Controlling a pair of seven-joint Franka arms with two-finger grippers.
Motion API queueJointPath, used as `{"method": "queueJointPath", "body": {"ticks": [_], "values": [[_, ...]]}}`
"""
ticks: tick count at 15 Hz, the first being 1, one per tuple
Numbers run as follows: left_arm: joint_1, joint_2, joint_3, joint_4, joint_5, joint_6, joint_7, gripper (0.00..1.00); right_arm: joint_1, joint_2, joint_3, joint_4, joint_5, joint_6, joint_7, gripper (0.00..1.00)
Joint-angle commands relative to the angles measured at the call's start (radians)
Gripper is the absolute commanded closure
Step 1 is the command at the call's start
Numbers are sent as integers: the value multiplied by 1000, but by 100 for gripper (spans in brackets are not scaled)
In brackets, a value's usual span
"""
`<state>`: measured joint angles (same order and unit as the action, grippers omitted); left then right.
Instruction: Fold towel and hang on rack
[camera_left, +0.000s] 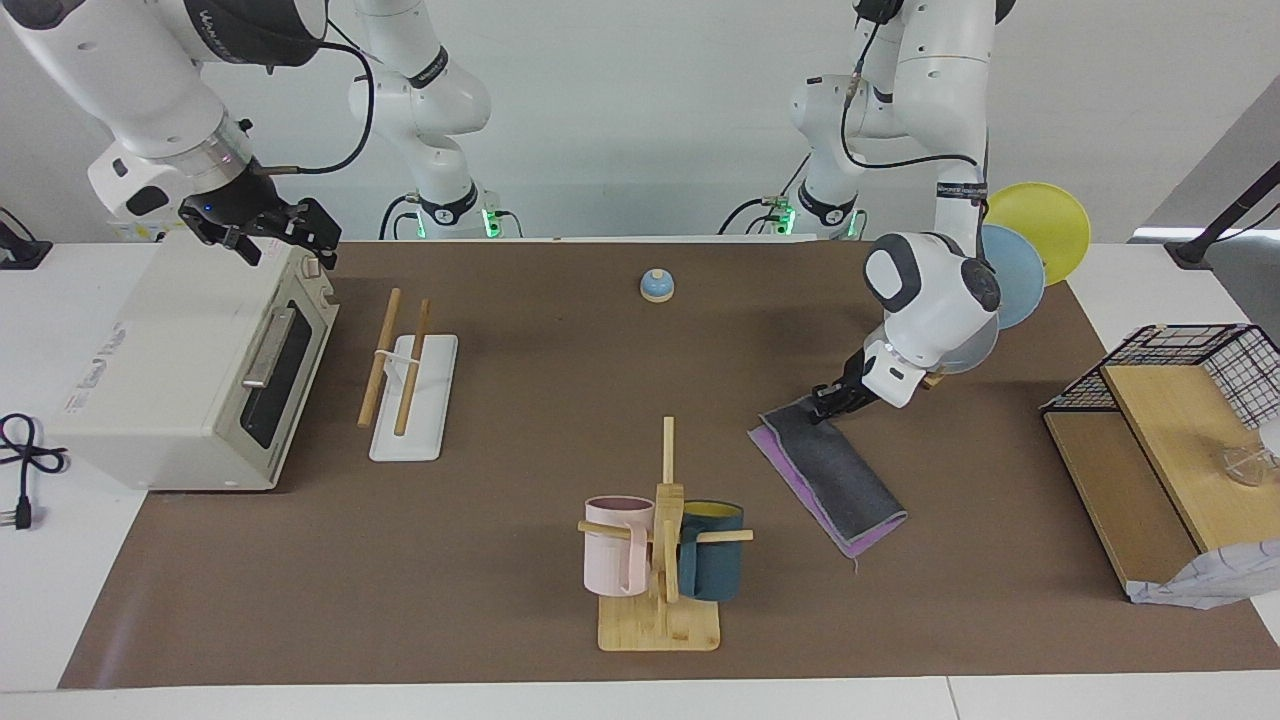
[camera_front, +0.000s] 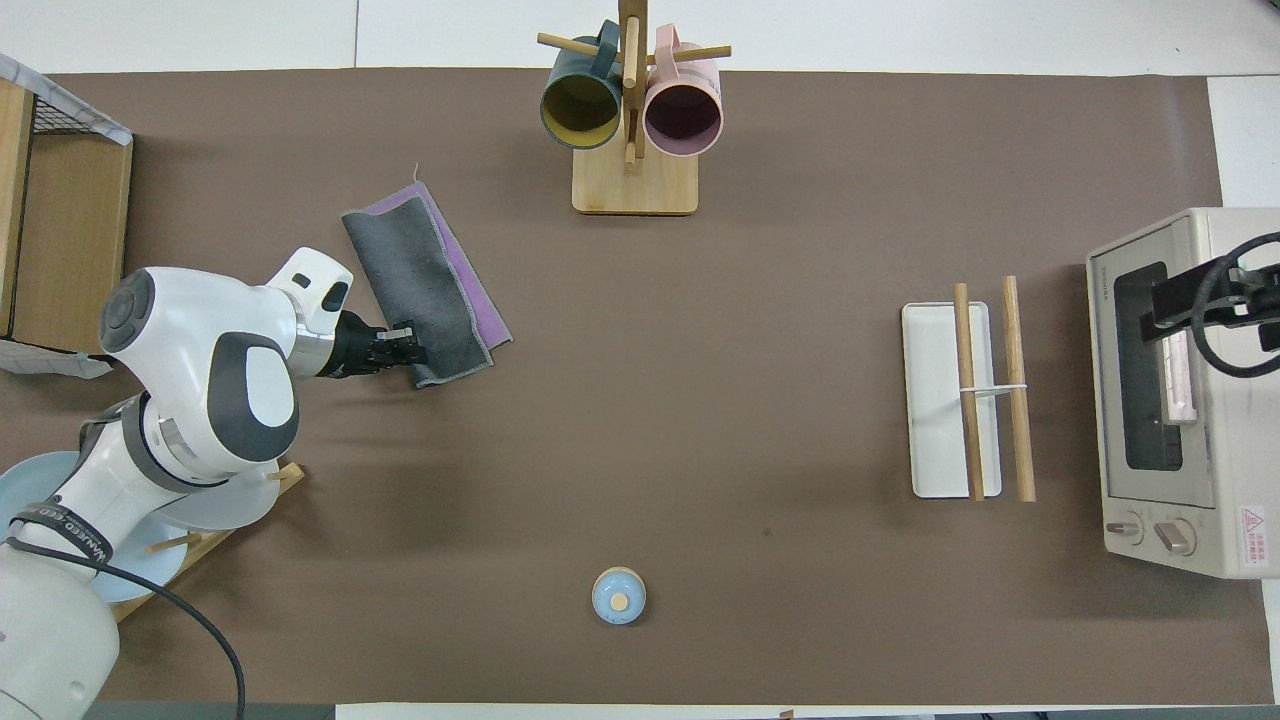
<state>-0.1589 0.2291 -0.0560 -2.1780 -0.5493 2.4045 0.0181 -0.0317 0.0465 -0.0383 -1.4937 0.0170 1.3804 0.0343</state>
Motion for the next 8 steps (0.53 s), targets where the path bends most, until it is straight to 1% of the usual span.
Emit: {"method": "queueJointPath", "body": {"ticks": [1,4,5,8], "values": [[28,-10,-1,41,-20,-86,-3,100,-5,-23,1,-30,8,19,2,0],[42,-57,2,75,-17,-183,-142,100,-1,-22,12,-30,21,31,-4,0],[42,-74,2,90,-11,-214,-221,100,10,-25,23,-42,34,63,-8,0],[42,-112,2,141,-3,-313,-399,100,22,-31,24,-51,40,71,-5,0]]}}
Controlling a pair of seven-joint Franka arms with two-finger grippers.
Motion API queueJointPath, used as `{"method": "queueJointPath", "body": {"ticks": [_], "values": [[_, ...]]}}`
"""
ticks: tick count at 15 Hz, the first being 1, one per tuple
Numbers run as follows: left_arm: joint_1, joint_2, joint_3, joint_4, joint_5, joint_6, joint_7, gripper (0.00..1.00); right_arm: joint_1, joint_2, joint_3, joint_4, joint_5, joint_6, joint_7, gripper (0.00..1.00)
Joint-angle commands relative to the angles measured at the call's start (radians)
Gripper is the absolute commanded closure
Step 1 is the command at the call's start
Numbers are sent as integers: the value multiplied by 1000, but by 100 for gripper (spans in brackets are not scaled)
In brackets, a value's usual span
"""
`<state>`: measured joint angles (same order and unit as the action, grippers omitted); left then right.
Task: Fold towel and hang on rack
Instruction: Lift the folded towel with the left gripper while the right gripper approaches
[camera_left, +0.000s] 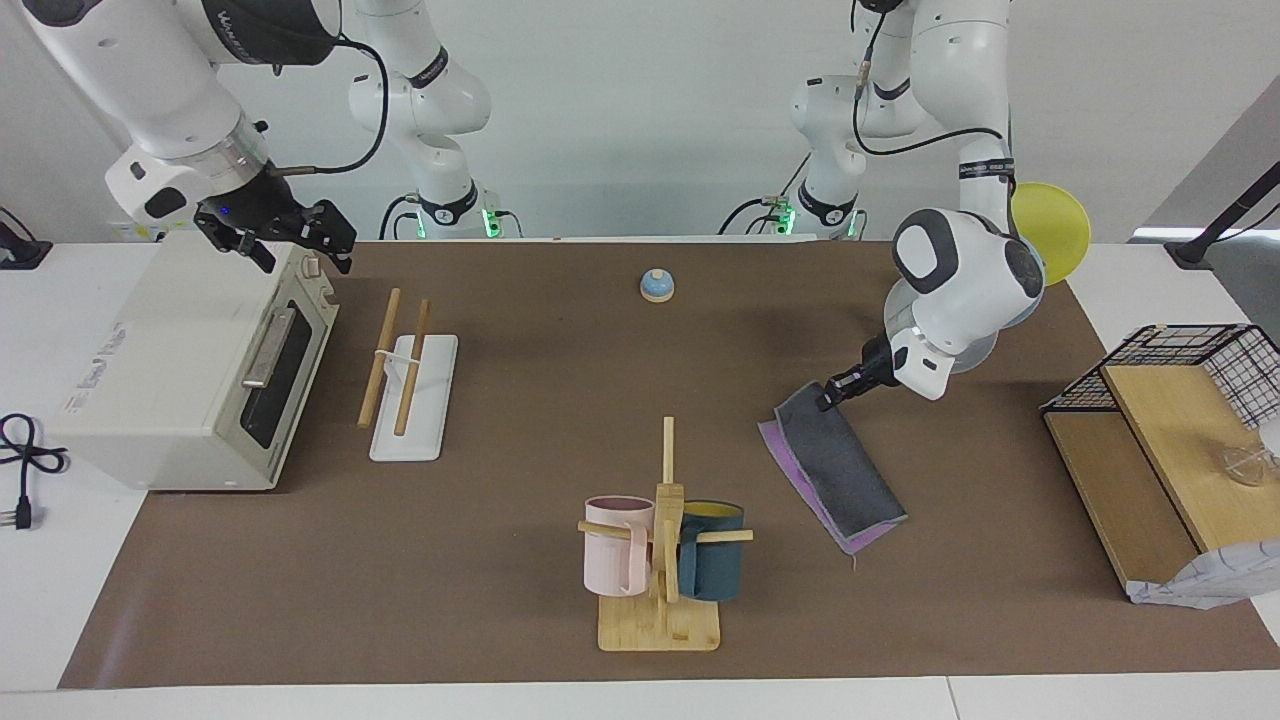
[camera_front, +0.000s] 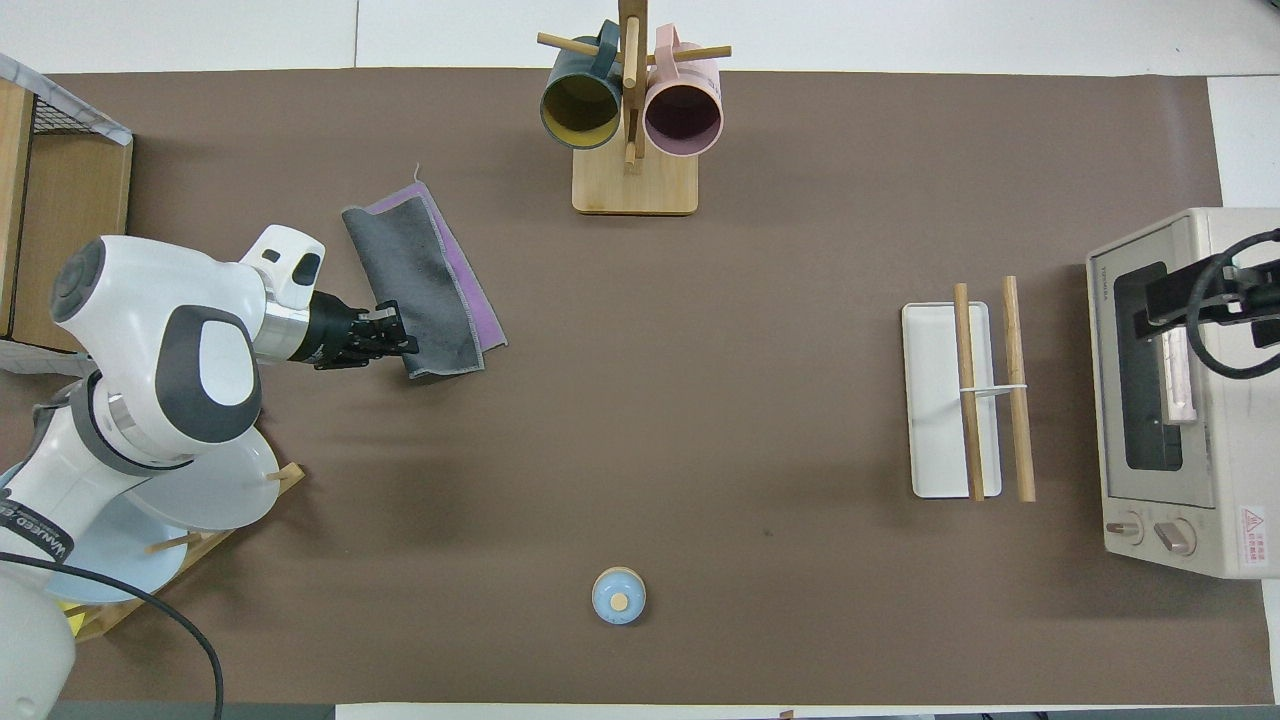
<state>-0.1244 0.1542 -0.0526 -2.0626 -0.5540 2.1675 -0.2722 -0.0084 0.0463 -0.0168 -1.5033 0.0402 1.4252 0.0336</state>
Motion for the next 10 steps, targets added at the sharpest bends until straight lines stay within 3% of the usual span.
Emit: {"method": "queueJointPath", "body": {"ticks": [1,7,10], "values": [[8,-47,-1,45,6,-104,-164,100,-1,-31,3,-40,17,24,-3,0],[-6,-77,-26,239,62,-293,-677,100,-4,-51,3,-87,23,50,-31,0],[-4,-140,-65,251,51,-288,-896,100,-4,-51,1,-98,166,98,191,0]]}}
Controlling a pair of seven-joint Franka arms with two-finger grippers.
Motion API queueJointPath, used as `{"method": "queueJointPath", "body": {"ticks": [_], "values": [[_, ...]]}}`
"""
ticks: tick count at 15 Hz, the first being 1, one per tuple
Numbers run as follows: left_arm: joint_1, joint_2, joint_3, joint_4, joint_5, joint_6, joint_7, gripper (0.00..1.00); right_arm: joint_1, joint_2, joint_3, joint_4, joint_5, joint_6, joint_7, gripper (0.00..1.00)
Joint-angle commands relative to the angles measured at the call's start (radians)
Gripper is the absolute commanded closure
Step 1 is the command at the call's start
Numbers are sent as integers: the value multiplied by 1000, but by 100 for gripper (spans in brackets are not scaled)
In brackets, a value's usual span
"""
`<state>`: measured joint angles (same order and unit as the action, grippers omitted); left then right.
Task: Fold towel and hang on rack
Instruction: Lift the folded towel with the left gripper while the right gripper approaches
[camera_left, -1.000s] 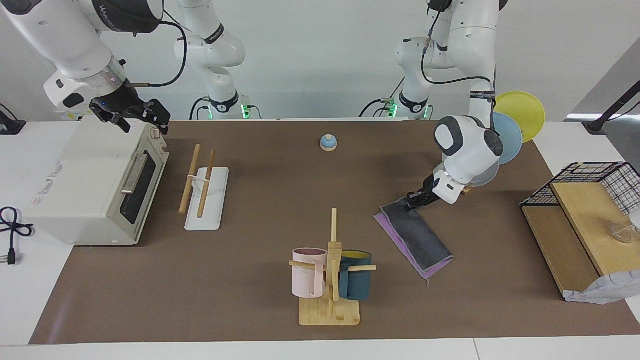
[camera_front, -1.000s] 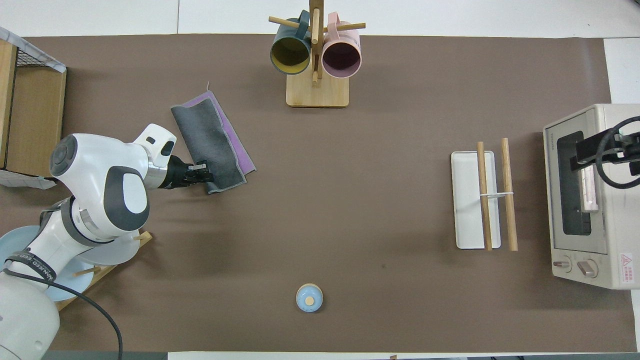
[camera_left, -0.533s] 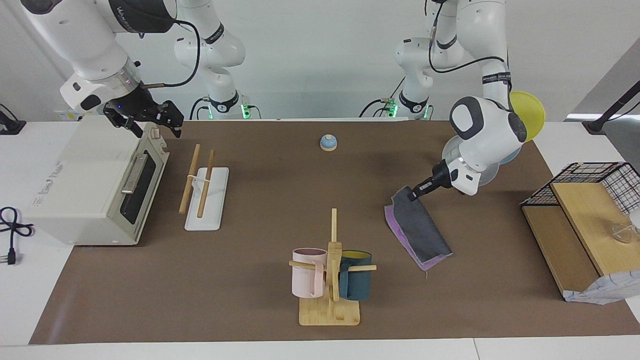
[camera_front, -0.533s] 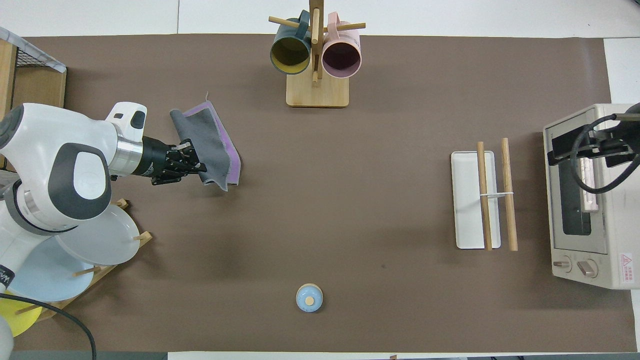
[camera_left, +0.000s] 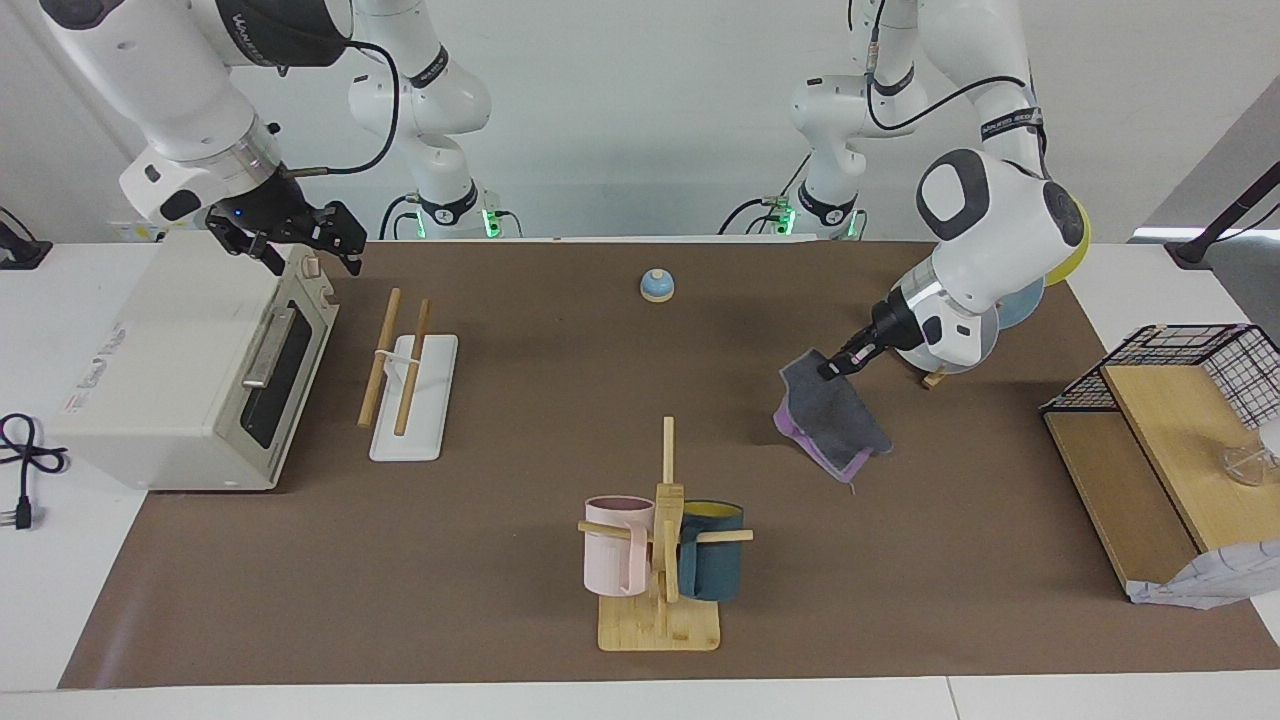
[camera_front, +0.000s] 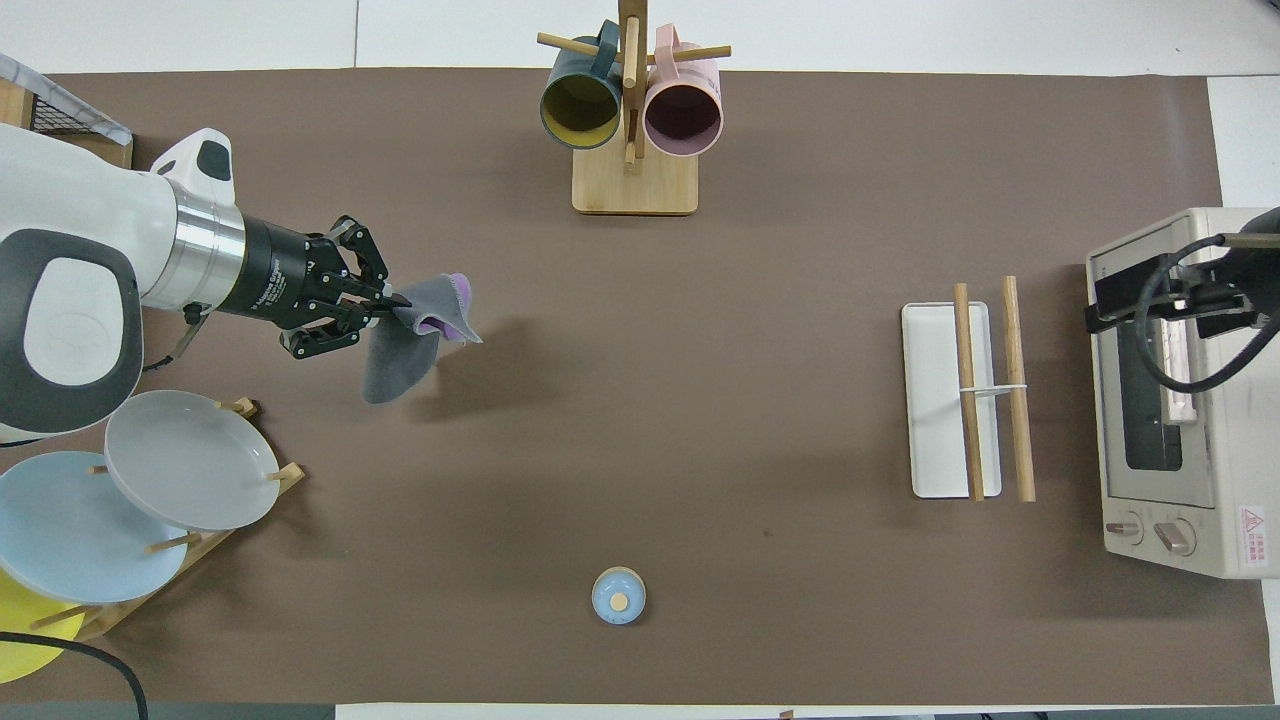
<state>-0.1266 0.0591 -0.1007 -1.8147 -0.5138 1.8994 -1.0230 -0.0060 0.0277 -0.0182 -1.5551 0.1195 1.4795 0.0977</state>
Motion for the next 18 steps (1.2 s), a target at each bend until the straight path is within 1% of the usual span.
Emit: {"method": "queueJointPath", "body": {"ticks": [1,2,4,5,6,7,9,10,12,13,14,17,18], "values": [[-2,-53,-36,6,6,-16,-234,100,-5,-34,3,-49,139,47,243,0],[-2,-62,-59,17,6,-10,-315,100,-2,-40,3,-68,196,54,378,0],[-4,-79,-109,17,-12,33,-457,100,-2,-60,4,-117,332,123,575,0],[-4,-90,-134,15,-32,55,-526,100,-2,-63,4,-131,404,155,702,0],[-4,-94,-158,15,-41,75,-601,100,-2,-63,4,-132,454,179,820,0],[-5,-102,-181,12,-41,90,-673,100,1,-63,6,-134,486,195,897,0],[-5,-105,-230,11,-48,127,-797,100,40,-75,11,-166,547,264,970,0],[-5,-105,-255,11,-48,157,-880,100,49,-77,11,-180,584,319,1025,0],[-19,-105,-289,3,-46,216,-1014,100,107,-74,14,-187,629,412,1158,0],[-42,-108,-290,0,-46,233,-1048,100,135,-72,15,-187,635,435,1236,0],[-60,-108,-290,0,-46,245,-1069,100,158,-74,15,-190,637,439,1272,0],[-111,-110,-289,-2,-46,270,-1118,100,210,-77,15,-233,640,444,1309,0],[-113,-110,-290,-2,-46,277,-1147,100,233,-62,15,-237,652,467,1311,0]]}}
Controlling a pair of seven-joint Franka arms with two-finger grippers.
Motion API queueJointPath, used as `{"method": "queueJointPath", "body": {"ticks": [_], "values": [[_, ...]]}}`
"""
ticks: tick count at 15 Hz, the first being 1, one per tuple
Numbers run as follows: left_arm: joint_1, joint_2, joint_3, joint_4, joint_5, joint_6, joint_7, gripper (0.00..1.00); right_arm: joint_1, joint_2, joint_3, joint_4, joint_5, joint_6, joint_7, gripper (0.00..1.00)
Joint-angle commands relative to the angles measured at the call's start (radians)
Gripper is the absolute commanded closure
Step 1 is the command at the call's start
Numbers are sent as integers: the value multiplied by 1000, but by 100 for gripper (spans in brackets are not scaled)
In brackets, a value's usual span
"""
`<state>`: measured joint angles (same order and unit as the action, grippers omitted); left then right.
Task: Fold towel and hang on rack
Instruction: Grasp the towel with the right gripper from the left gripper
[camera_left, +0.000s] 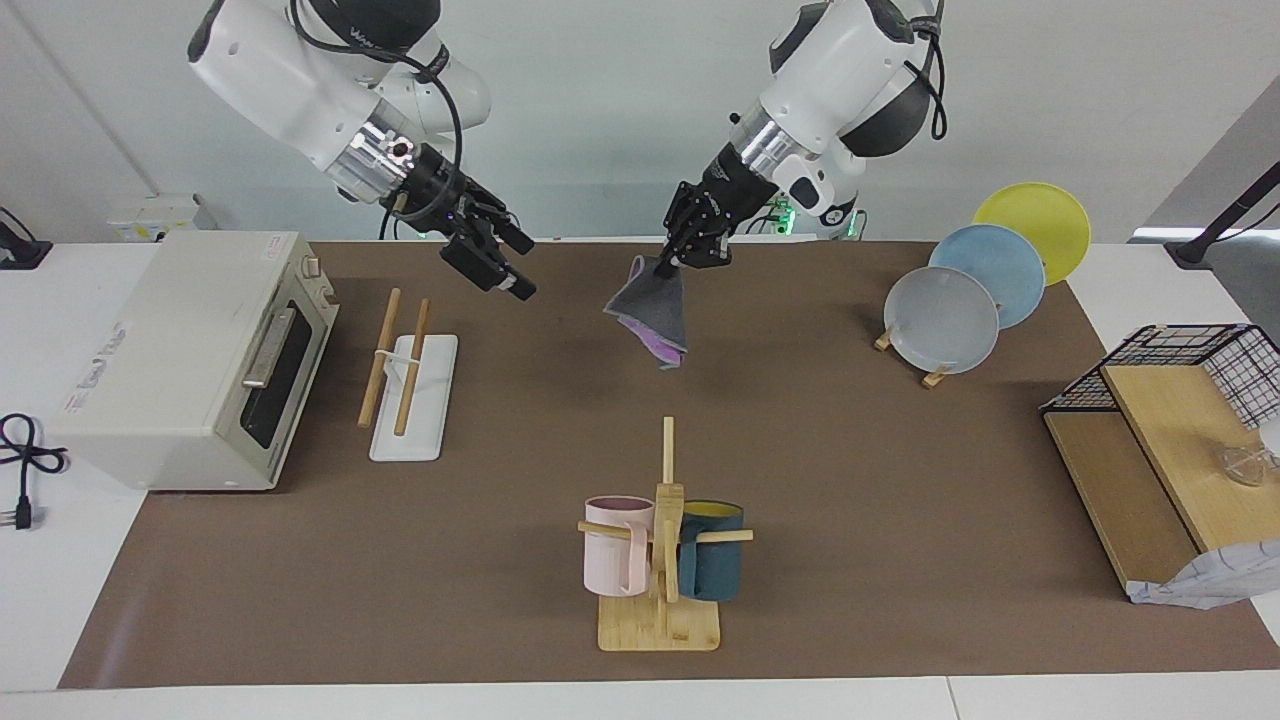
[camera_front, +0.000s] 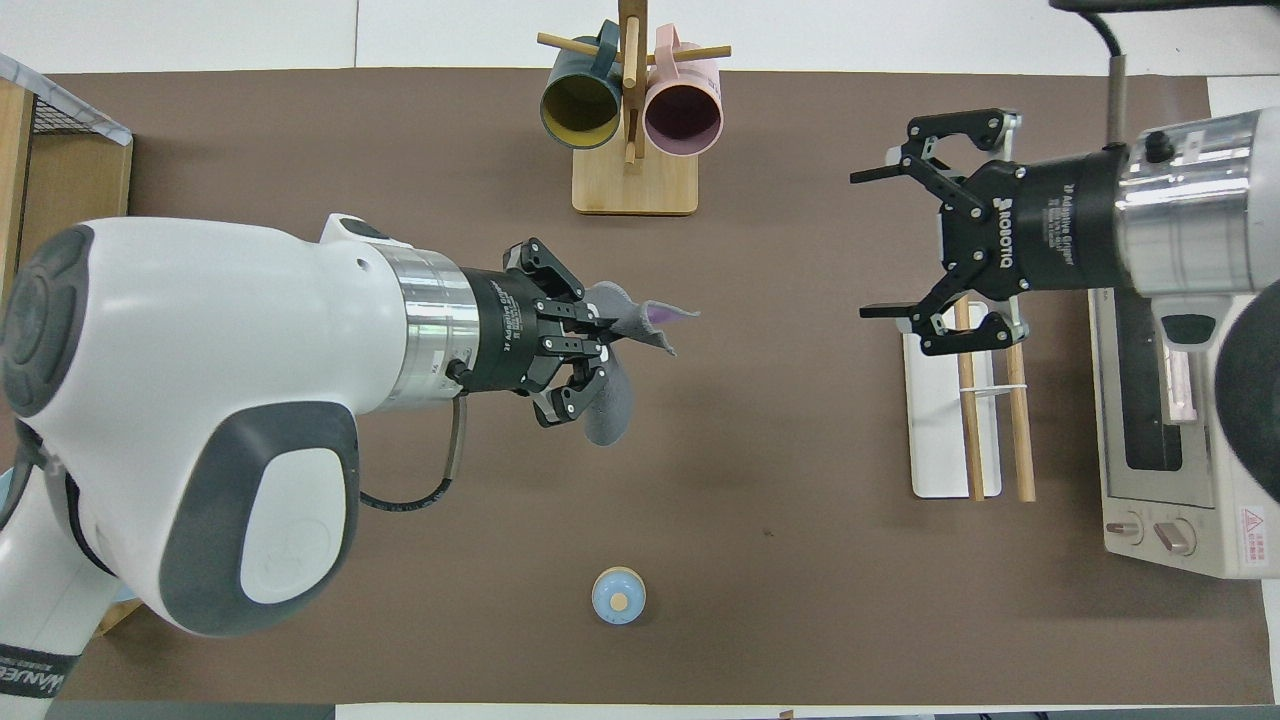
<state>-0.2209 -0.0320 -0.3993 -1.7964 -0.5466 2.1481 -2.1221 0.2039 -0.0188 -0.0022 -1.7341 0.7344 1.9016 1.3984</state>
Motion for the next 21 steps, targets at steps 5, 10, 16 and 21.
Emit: {"method": "queueJointPath", "body": {"ticks": [5,10,16,21], "values": [[-40,-20,8,-26,-10,59,-157,100,46,14,1,-59,40,85,8,0],[-64,-32,8,-52,-9,105,-194,100,115,19,-1,-116,91,169,16,0],[-80,-43,8,-72,-9,128,-200,100,155,20,-1,-154,89,188,7,0],[-80,-43,8,-74,-9,136,-216,100,144,14,-2,-163,74,169,-45,0]]}}
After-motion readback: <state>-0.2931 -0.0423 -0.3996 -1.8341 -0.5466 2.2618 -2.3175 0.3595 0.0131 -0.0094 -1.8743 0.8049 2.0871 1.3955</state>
